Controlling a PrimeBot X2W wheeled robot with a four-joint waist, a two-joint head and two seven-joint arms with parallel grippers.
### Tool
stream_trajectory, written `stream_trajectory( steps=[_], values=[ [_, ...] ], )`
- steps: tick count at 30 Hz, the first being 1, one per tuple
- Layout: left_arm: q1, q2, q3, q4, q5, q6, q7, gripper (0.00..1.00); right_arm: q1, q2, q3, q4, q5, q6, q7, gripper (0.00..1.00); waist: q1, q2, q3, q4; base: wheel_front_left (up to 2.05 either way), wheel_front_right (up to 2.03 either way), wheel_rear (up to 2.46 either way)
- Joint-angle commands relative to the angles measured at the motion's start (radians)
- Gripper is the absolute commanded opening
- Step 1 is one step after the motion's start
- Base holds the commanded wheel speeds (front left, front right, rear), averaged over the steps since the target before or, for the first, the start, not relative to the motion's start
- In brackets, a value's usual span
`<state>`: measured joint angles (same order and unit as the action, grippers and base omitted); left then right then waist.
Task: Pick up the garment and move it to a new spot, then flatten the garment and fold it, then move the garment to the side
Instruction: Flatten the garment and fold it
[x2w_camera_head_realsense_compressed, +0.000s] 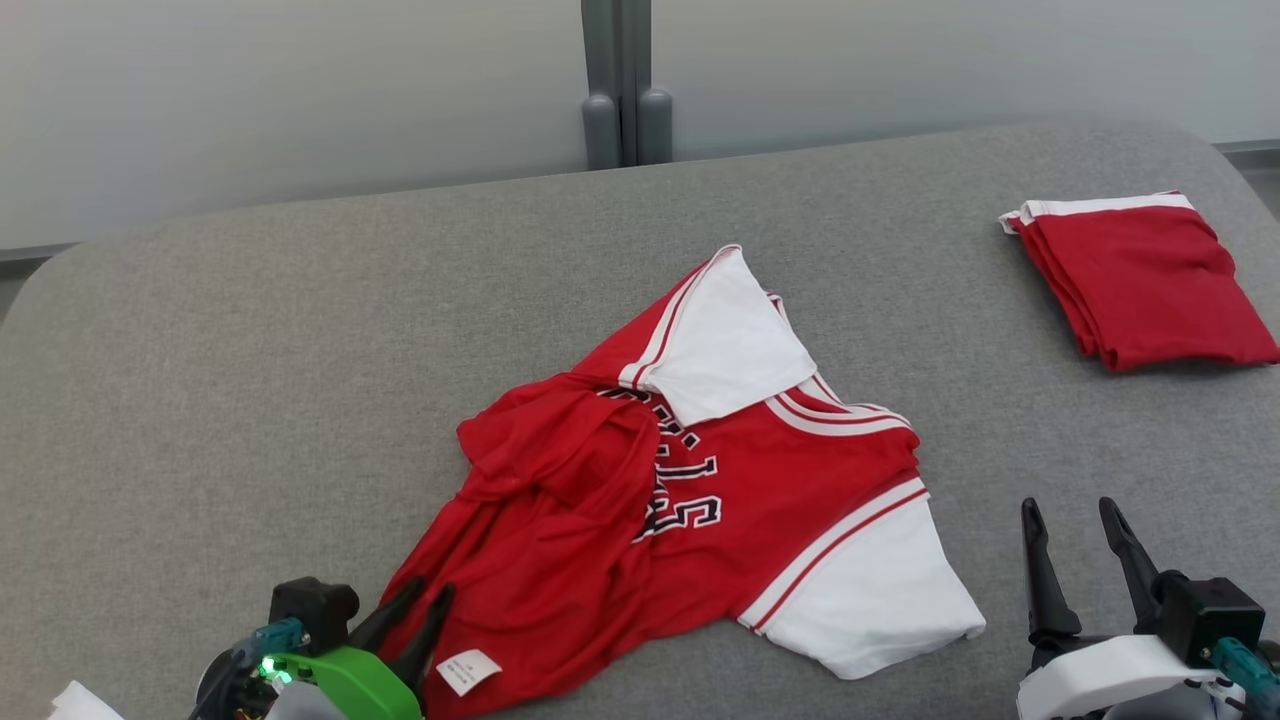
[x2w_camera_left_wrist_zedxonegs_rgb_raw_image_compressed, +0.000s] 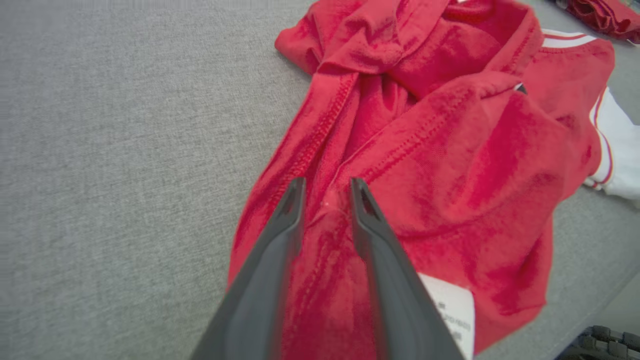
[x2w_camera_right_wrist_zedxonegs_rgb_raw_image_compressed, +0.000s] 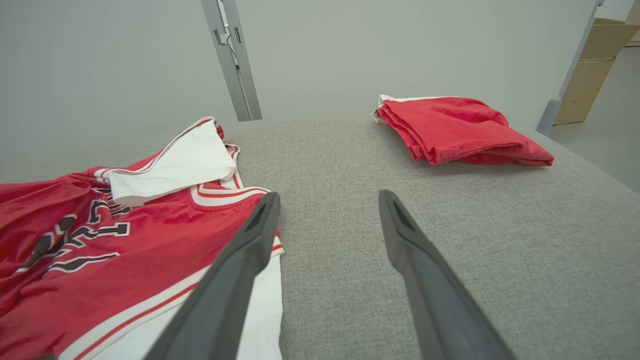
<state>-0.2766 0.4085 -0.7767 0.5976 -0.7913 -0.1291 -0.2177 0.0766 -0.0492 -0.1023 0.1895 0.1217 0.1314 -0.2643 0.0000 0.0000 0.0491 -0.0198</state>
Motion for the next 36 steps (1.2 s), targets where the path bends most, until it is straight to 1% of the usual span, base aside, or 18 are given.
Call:
stream_trajectory(
  steps=[1,8,10,11,13,15,16,19,20,22,24,25,26,27,28,29,32,36],
  values=[
    [0.016,0.008,0.002,-0.009,-0.005,-0.003,-0.008,0.42,0.01,-0.002,-0.003,0.001,0.005,-0.001,0.0,1.0,0.0,0.0,-0.005,0.0,0.0,0.0,0.0],
    [0.042,0.013,-0.004,-0.047,-0.005,0.004,-0.014,0.45,0.014,-0.002,-0.008,0.0,0.01,-0.001,0.0,1.0,0.0,0.0,-0.005,0.016,0.0,0.0,0.0],
    [0.04,0.015,-0.006,-0.047,0.002,0.009,-0.015,0.5,0.008,-0.002,-0.006,0.002,0.01,-0.001,0.0,1.0,0.0,0.0,-0.003,0.02,0.0,0.0,0.0],
    [0.038,0.013,-0.005,-0.046,0.001,0.012,-0.016,0.56,0.006,-0.003,-0.006,0.002,0.01,-0.001,0.0,1.0,0.0,0.0,-0.002,0.021,0.0,0.0,0.0],
    [0.032,0.009,-0.005,-0.043,-0.001,0.012,-0.015,0.58,0.002,-0.002,-0.006,0.002,0.01,-0.001,0.0,1.0,0.0,0.0,-0.001,0.023,0.0,0.0,0.0],
    [0.02,0.009,-0.007,-0.034,0.0,0.012,-0.012,0.62,-0.001,-0.002,-0.004,0.001,0.008,-0.001,0.0,1.0,0.0,0.0,0.001,0.022,0.0,0.0,0.0],
    [0.015,0.01,-0.009,-0.027,0.002,0.012,-0.009,0.6,-0.003,-0.002,-0.001,0.001,0.006,-0.001,0.0,1.0,0.0,0.0,0.003,0.021,0.0,0.0,0.0],
    [0.002,0.009,-0.009,-0.01,0.001,0.01,-0.011,0.65,-0.009,-0.002,0.002,0.003,0.006,-0.001,0.0,1.0,0.0,0.0,0.007,0.014,0.0,0.0,0.0],
    [0.001,0.008,-0.01,-0.005,0.0,0.01,-0.012,0.63,-0.009,-0.002,0.003,0.004,0.006,-0.001,0.0,1.0,0.0,0.0,0.008,0.011,0.0,0.0,0.0],
    [-0.005,0.007,-0.011,0.008,-0.001,0.008,-0.014,0.64,-0.01,-0.002,0.003,0.005,0.008,-0.002,0.0,1.0,0.0,0.0,0.009,0.004,0.0,0.0,0.0],
    [-0.009,0.007,-0.016,0.017,0.0,0.007,-0.01,0.6,-0.01,-0.002,0.004,0.005,0.009,-0.002,0.0,1.0,0.0,0.0,0.012,-0.001,0.0,0.0,0.0],
    [-0.012,0.006,-0.02,0.023,0.0,0.006,-0.006,0.51,-0.01,-0.002,0.003,0.005,0.01,-0.002,0.0,1.0,0.0,0.0,0.013,-0.004,0.0,0.0,0.0],
    [-0.013,0.006,-0.023,0.027,-0.001,0.005,-0.004,0.47,-0.011,-0.002,0.003,0.005,0.011,-0.002,0.0,1.0,0.0,0.0,0.014,-0.006,0.0,0.0,0.0],
    [-0.014,0.005,-0.026,0.031,-0.004,0.004,-0.003,0.4,-0.012,-0.002,0.001,0.006,0.013,-0.002,0.0,1.0,0.0,0.0,0.015,-0.009,0.0,0.0,0.0],
    [-0.015,0.005,-0.028,0.032,-0.007,0.003,-0.004,0.21,-0.012,-0.002,0.0,0.006,0.014,-0.002,0.0,1.0,0.0,0.0,0.015,-0.011,0.0,0.0,0.0],
    [-0.017,0.006,-0.029,0.027,-0.01,0.003,-0.007,0.0,-0.013,-0.002,-0.001,0.007,0.016,-0.002,0.0,1.0,0.0,0.0,0.016,-0.014,0.0,0.0,0.0],
    [-0.025,0.02,-0.022,-0.007,-0.021,0.0,-0.017,0.0,-0.014,-0.002,-0.005,0.004,0.019,-0.002,0.0,1.0,0.0,0.0,0.02,-0.018,0.0,0.0,0.0],
    [-0.064,0.054,-0.006,-0.099,-0.032,0.0,-0.012,0.0,-0.022,-0.002,-0.005,0.002,0.019,-0.002,0.0,1.0,0.0,0.0,0.029,-0.026,0.0,0.0,0.0]
  ],
)
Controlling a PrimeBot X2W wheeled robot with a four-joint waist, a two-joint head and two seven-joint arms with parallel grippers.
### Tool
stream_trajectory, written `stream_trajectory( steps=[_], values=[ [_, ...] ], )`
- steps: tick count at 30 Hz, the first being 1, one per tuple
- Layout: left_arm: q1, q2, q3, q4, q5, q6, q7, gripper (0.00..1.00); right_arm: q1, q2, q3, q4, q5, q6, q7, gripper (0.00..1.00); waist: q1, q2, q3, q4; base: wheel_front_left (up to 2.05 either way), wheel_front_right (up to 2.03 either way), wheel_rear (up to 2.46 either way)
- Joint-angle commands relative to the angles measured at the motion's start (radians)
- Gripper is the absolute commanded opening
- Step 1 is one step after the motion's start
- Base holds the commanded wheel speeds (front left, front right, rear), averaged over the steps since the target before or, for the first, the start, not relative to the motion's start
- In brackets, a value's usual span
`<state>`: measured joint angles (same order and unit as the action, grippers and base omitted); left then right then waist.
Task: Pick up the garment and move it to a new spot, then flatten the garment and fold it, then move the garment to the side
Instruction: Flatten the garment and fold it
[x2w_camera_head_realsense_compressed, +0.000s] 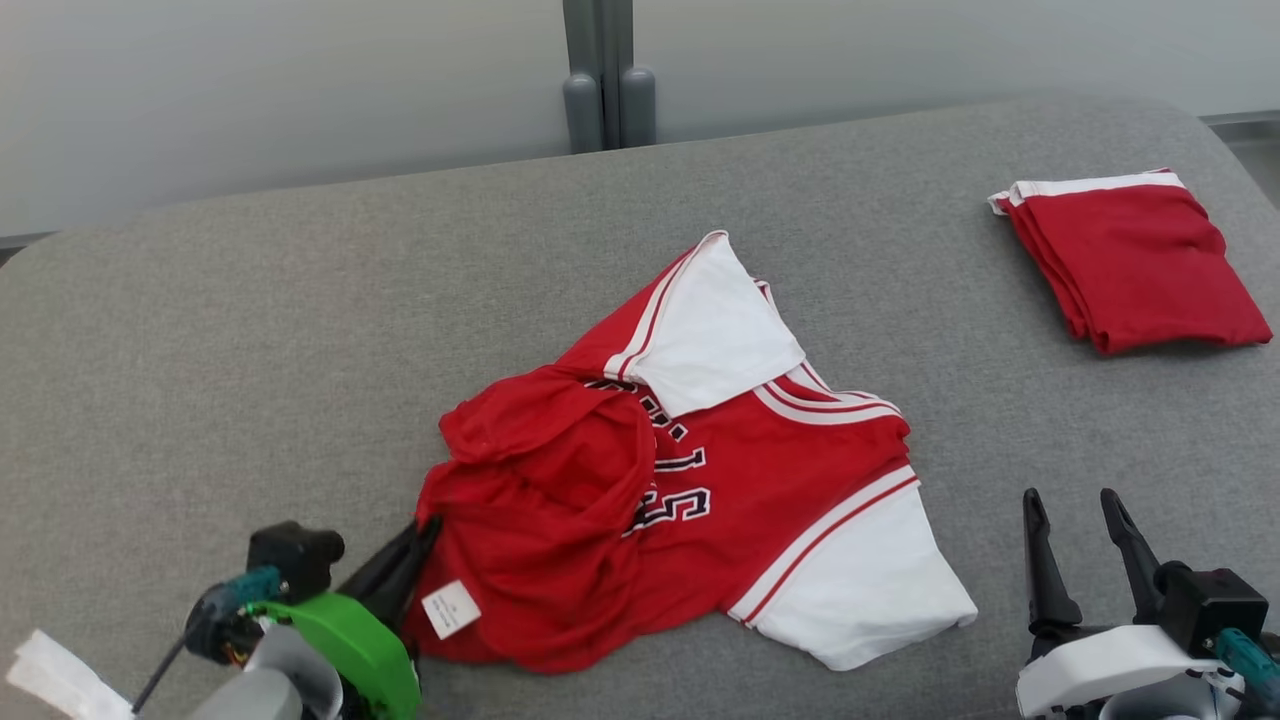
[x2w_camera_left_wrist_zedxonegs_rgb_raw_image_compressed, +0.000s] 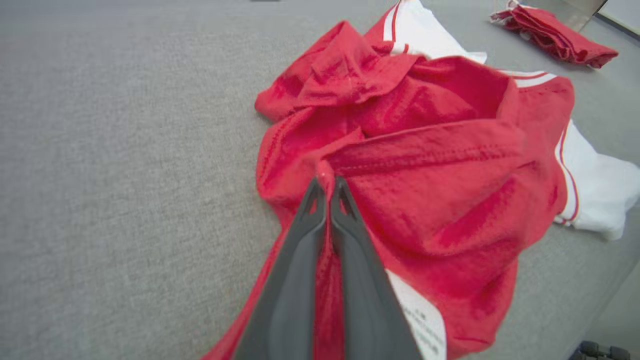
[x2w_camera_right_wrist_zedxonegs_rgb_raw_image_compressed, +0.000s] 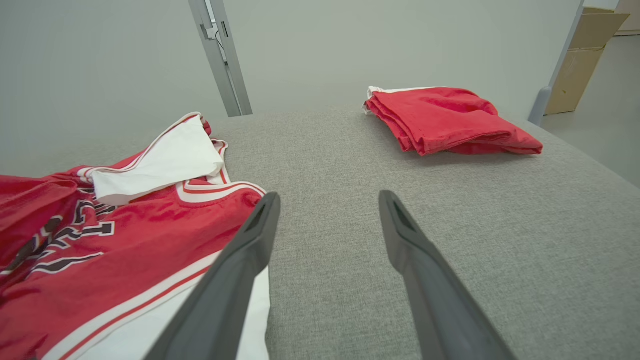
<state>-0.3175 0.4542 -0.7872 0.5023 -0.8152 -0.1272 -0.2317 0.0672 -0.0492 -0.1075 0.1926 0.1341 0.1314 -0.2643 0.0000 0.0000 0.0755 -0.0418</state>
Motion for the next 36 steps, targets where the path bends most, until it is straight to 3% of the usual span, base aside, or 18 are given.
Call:
stream_trajectory(
  steps=[1,6,10,17,21,27,35,36],
  values=[
    [-0.038,0.018,0.011,-0.037,-0.017,-0.003,0.011,0.0,-0.018,-0.003,0.004,0.0,0.008,-0.002,0.0,1.0,0.0,0.0,0.005,-0.012,0.0,0.0,0.0],
    [-0.142,0.078,0.053,-0.169,-0.046,-0.003,0.082,0.0,-0.04,-0.003,0.023,0.006,0.028,-0.002,0.0,1.0,0.0,0.0,0.018,-0.068,0.0,0.0,0.0],
    [-0.253,0.114,0.101,-0.199,-0.062,0.012,0.136,0.0,-0.06,-0.002,0.04,0.011,0.049,-0.002,0.0,1.0,0.0,0.0,0.044,-0.141,0.0,0.0,0.0],
    [-0.414,0.148,0.177,-0.07,-0.067,0.053,0.168,0.0,-0.069,-0.002,0.055,0.023,0.092,-0.002,0.0,1.0,0.0,0.0,0.102,-0.271,0.0,0.0,0.0],
    [-0.452,0.149,0.205,0.039,-0.071,0.08,0.143,0.0,-0.059,-0.002,0.05,0.024,0.105,-0.002,0.0,1.0,0.0,0.0,0.121,-0.297,0.0,0.0,0.0],
    [-0.347,0.123,0.219,0.101,-0.106,0.09,0.091,0.0,-0.032,-0.001,0.013,0.026,0.09,-0.001,0.0,1.0,0.0,0.0,0.106,-0.246,0.0,0.0,0.0],
    [-0.06,0.076,0.217,-0.015,-0.167,0.09,0.0,0.0,-0.02,-0.002,-0.017,0.024,0.043,-0.002,0.0,1.0,0.0,0.0,0.067,-0.064,0.0,0.0,0.0],
    [-0.027,0.062,0.218,-0.034,-0.171,0.089,-0.008,0.06,-0.019,-0.002,-0.017,0.024,0.034,-0.002,0.0,1.0,0.0,0.0,0.064,-0.034,0.0,0.0,0.0]
  ],
)
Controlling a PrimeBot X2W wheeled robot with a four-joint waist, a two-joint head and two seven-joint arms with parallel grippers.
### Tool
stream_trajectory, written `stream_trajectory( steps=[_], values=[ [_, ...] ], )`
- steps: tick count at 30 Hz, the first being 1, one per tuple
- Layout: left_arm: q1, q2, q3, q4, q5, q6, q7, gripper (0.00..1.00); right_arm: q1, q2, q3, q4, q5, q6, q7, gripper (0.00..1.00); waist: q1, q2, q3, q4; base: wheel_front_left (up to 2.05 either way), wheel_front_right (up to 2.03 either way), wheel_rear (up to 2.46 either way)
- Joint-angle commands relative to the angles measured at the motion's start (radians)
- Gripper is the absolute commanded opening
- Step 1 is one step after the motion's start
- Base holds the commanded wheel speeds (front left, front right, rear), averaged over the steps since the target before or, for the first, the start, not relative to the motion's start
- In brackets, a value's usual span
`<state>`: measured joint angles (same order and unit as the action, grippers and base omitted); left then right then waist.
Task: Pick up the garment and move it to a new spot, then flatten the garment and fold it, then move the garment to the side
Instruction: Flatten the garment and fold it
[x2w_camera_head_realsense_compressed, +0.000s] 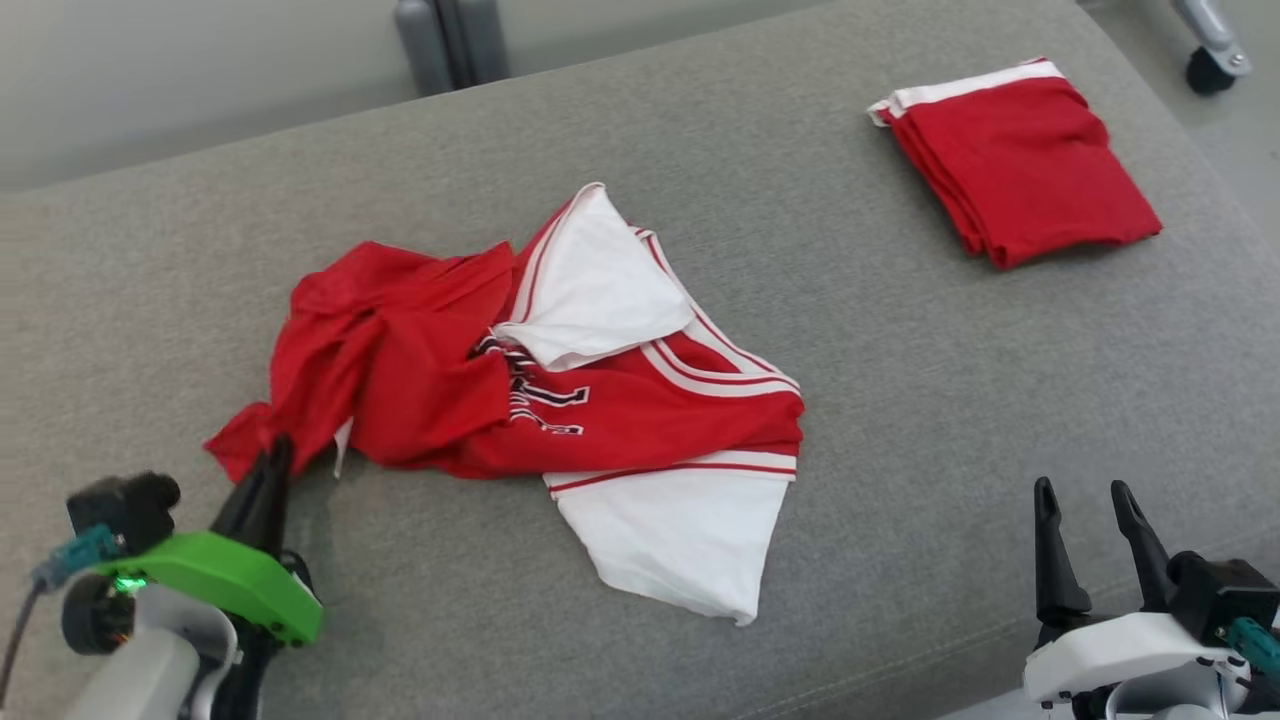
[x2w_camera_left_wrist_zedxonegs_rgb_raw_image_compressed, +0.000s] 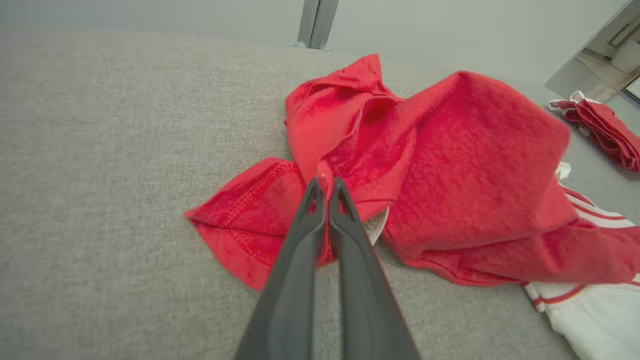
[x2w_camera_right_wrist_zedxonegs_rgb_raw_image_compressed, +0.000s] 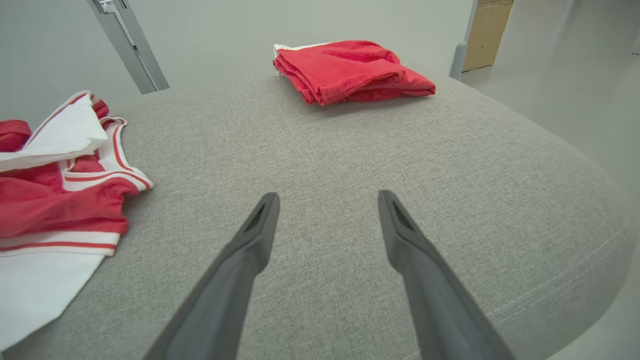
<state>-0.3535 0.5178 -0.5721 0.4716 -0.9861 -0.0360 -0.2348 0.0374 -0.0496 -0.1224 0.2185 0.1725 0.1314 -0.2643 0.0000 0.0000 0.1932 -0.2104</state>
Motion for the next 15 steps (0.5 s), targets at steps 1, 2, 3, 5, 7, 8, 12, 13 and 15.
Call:
stream_trajectory(
  steps=[1,2,3,5,7,8,12,13,15],
  values=[
    [0.034,-0.012,0.002,-0.014,0.0,-0.002,-0.011,0.25,0.01,-0.002,-0.003,-0.002,-0.013,-0.002,0.0,1.0,0.0,0.0,-0.055,0.155,0.0,0.0,0.0],
    [0.065,-0.025,-0.004,-0.02,0.003,0.0,-0.015,0.34,0.009,-0.002,-0.005,-0.002,-0.022,-0.002,0.0,1.0,0.0,0.0,-0.059,0.182,0.0,0.0,0.0],
    [0.089,-0.033,-0.006,-0.022,0.004,0.002,-0.018,0.38,0.006,-0.002,-0.003,-0.002,-0.029,-0.002,0.0,1.0,0.0,0.0,-0.061,0.198,0.0,0.0,0.0],
    [0.128,-0.062,0.002,-0.025,-0.002,0.007,-0.024,0.8,0.0,-0.002,-0.004,-0.002,-0.041,-0.002,0.0,1.0,0.0,0.0,-0.066,0.234,0.0,0.0,0.0],
    [0.167,-0.083,0.014,-0.014,0.007,0.017,-0.028,1.0,-0.002,-0.002,-0.002,-0.002,-0.054,-0.002,0.0,1.0,0.0,0.0,-0.072,0.264,0.0,0.0,0.0],
    [0.187,-0.093,0.02,-0.008,0.012,0.02,-0.03,1.0,-0.003,-0.002,0.0,-0.001,-0.059,-0.002,0.0,1.0,0.0,0.0,-0.074,0.273,0.0,0.0,0.0],
    [0.236,-0.118,0.055,-0.019,0.04,0.018,-0.032,1.0,0.007,-0.002,0.001,0.001,-0.066,-0.002,0.0,1.0,0.0,0.0,-0.082,0.295,0.0,0.0,0.0],
    [0.246,-0.122,0.062,-0.03,0.051,0.013,-0.031,1.0,0.01,-0.002,0.002,0.001,-0.066,-0.002,0.0,1.0,0.0,0.0,-0.083,0.297,0.0,0.0,0.0],
    [0.26,-0.129,0.083,-0.061,0.087,0.002,-0.031,1.0,0.019,-0.002,0.003,0.001,-0.066,-0.002,0.0,1.0,0.0,0.0,-0.084,0.3,0.0,0.0,0.0]
  ],
)
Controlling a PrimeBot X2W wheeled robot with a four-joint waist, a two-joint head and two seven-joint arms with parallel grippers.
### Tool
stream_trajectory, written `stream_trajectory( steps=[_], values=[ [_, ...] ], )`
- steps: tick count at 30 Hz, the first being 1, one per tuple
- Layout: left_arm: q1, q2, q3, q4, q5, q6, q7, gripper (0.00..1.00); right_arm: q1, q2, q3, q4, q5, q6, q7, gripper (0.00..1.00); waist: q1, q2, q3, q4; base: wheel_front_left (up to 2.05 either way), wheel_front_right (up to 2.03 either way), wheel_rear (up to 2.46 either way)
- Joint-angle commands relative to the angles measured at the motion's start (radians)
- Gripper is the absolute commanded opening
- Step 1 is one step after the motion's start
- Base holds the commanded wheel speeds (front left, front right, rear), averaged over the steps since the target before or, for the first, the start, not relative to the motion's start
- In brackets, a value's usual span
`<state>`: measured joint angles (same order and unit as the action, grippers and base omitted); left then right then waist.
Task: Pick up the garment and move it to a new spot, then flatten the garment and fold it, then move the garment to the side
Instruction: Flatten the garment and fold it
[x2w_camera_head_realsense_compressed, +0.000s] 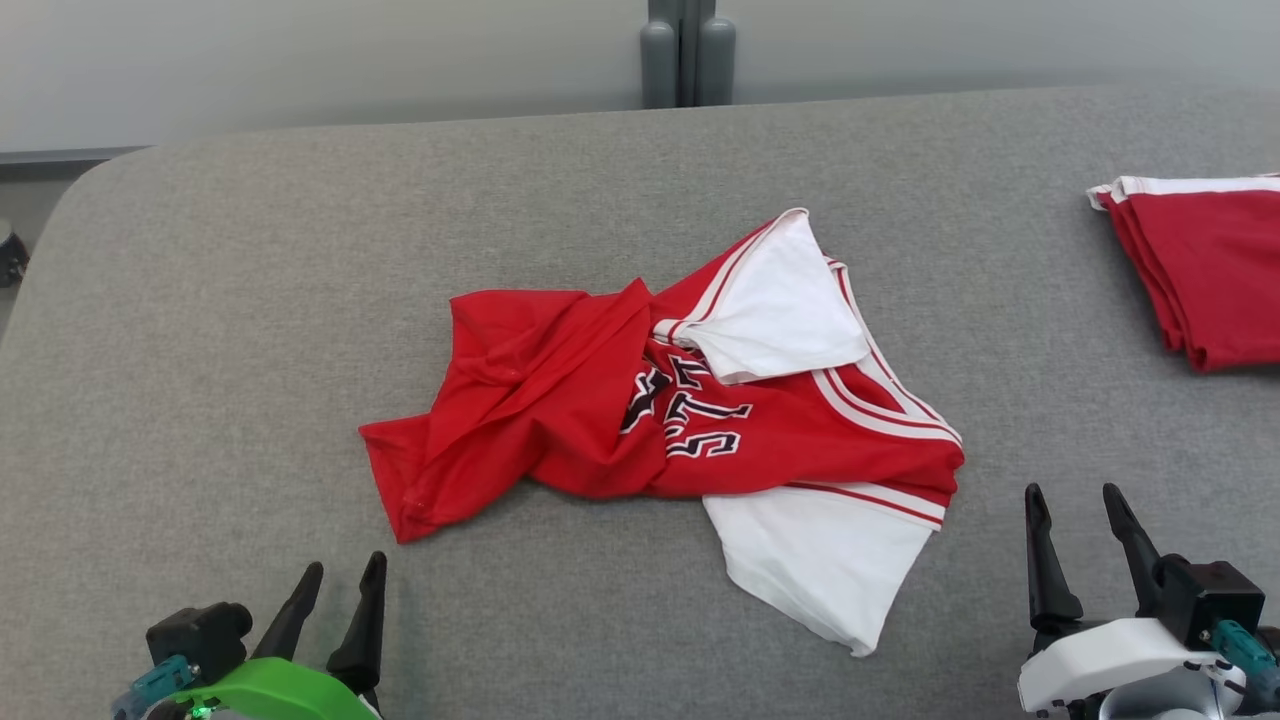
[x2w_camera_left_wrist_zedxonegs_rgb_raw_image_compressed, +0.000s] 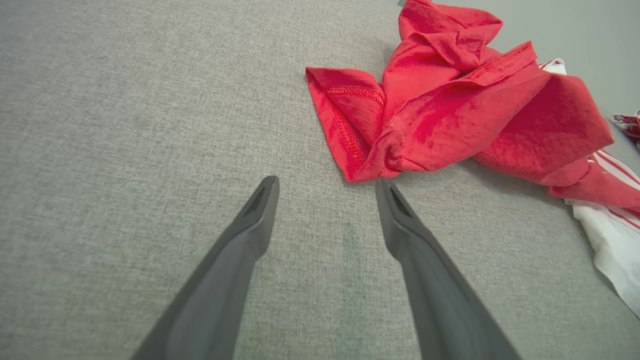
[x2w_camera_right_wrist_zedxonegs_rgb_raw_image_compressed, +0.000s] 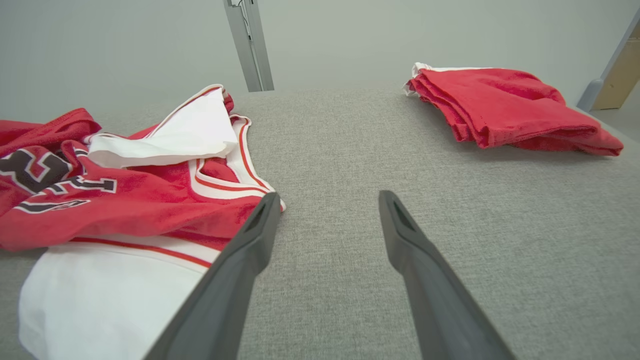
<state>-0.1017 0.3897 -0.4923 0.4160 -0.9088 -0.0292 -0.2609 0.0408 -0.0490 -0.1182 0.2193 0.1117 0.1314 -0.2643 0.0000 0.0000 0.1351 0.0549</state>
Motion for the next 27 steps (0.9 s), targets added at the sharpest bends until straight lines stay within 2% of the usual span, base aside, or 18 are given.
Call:
stream_trajectory(
  steps=[1,6,11,18,27],
  values=[
    [0.016,-0.005,0.01,-0.022,0.029,-0.015,-0.005,1.0,0.019,-0.003,0.0,0.0,-0.004,-0.002,0.0,1.0,0.0,0.0,-0.025,0.035,0.0,0.0,0.0],
    [-0.016,-0.007,0.03,-0.064,0.107,-0.033,-0.005,1.0,0.014,-0.003,0.014,0.002,0.001,-0.002,0.0,1.0,0.0,0.0,-0.017,0.02,0.0,0.0,0.0],
    [-0.087,-0.001,0.011,-0.015,0.138,-0.052,0.014,1.0,-0.006,-0.003,0.024,0.0,0.006,-0.002,0.0,1.0,0.0,0.0,0.001,-0.009,0.0,0.0,0.0],
    [-0.202,-0.006,-0.037,0.086,0.141,-0.085,0.064,1.0,-0.017,-0.003,0.025,0.0,0.013,-0.002,0.0,1.0,0.0,0.0,0.027,-0.044,0.0,0.0,0.0],
    [-0.258,-0.009,-0.078,0.168,0.131,-0.099,0.051,1.0,-0.025,-0.003,0.025,0.0,0.023,-0.002,0.0,1.0,0.0,0.0,0.035,-0.069,0.0,0.0,0.0]
  ],
)
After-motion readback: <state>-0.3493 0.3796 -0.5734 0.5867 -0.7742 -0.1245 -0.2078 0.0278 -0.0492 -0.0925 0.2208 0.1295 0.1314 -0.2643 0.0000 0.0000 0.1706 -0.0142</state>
